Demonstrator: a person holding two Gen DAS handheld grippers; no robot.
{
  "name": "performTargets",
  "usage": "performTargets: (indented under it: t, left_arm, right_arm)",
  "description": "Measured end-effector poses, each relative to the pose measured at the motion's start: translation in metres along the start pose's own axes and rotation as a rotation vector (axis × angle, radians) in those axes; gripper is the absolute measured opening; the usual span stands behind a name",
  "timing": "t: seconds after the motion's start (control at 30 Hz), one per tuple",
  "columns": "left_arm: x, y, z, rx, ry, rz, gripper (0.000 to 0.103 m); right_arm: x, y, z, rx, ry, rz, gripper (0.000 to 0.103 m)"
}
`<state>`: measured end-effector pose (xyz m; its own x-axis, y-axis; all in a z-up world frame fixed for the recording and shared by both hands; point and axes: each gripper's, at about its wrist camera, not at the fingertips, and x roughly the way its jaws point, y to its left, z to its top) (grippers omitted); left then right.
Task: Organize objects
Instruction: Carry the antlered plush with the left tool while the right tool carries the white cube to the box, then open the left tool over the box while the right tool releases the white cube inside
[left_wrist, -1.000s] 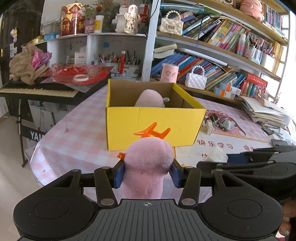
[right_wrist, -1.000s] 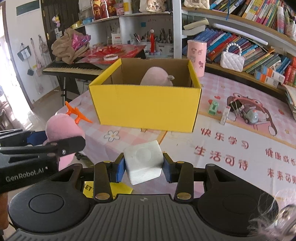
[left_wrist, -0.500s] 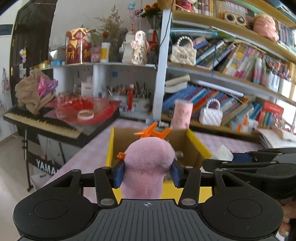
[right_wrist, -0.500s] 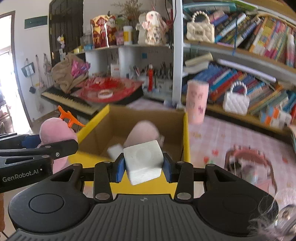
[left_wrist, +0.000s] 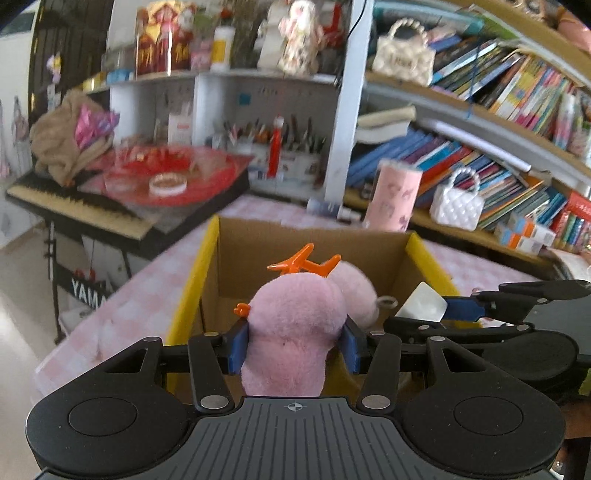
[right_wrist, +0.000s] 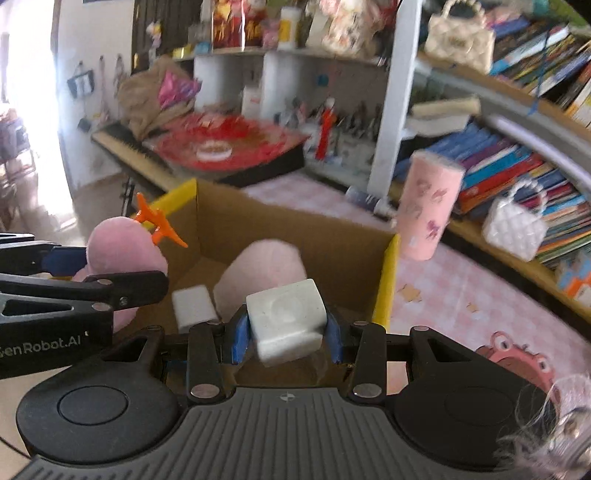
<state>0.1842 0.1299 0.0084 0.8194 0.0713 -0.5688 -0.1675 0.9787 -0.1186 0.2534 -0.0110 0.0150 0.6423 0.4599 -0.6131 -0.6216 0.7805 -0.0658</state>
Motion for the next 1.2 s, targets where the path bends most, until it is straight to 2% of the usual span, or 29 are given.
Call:
performTargets:
  t: [0.17,0.27,0.4,0.53,0.63,0.77,0.87,0.97,1.2]
  left_arm:
    - [0.025,0.004,-0.004,-0.019,0.093,0.025,0.048]
    - [0.032,0.003,-0.006,-0.014,0.117,0.028,0.048]
    - [0.035,0.0,-0.007,0.001,0.128,0.044,0.049]
    - [0.037,-0.004,-0.009,0.029,0.13,0.055,0.05]
    - [0.035,-0.005,-0.008,0.03,0.13,0.063,0.052]
    - [0.023,-0.004,-0.003,0.0,0.09,0.047,0.058]
    - [0.008,-0.004,0.001,-0.001,0.032,0.062,0.072]
    - [-0.007,-0.003,0.006,-0.009,-0.022,0.046,0.078]
    - [-0.044,-0.006,-0.003,-0.038,-0.097,0.091,0.087]
  right_arm:
    - [0.026,-0.002,0.001,-0.055,0.084,0.039,0.038]
    - [0.035,-0.001,0.001,-0.108,0.111,0.045,0.038]
    - [0.04,-0.004,0.003,-0.138,0.123,0.053,0.038]
    - [0.045,0.003,0.001,-0.248,0.152,0.039,0.039]
    - [0.046,0.001,0.002,-0.252,0.155,0.044,0.04]
    - [0.044,-0.001,0.002,-0.227,0.143,0.042,0.045]
    - [0.035,-0.004,0.003,-0.184,0.101,0.026,0.048]
    - [0.023,-0.008,0.006,-0.139,0.059,0.026,0.051]
    - [-0.021,-0.007,0.007,-0.048,-0.06,-0.024,0.06]
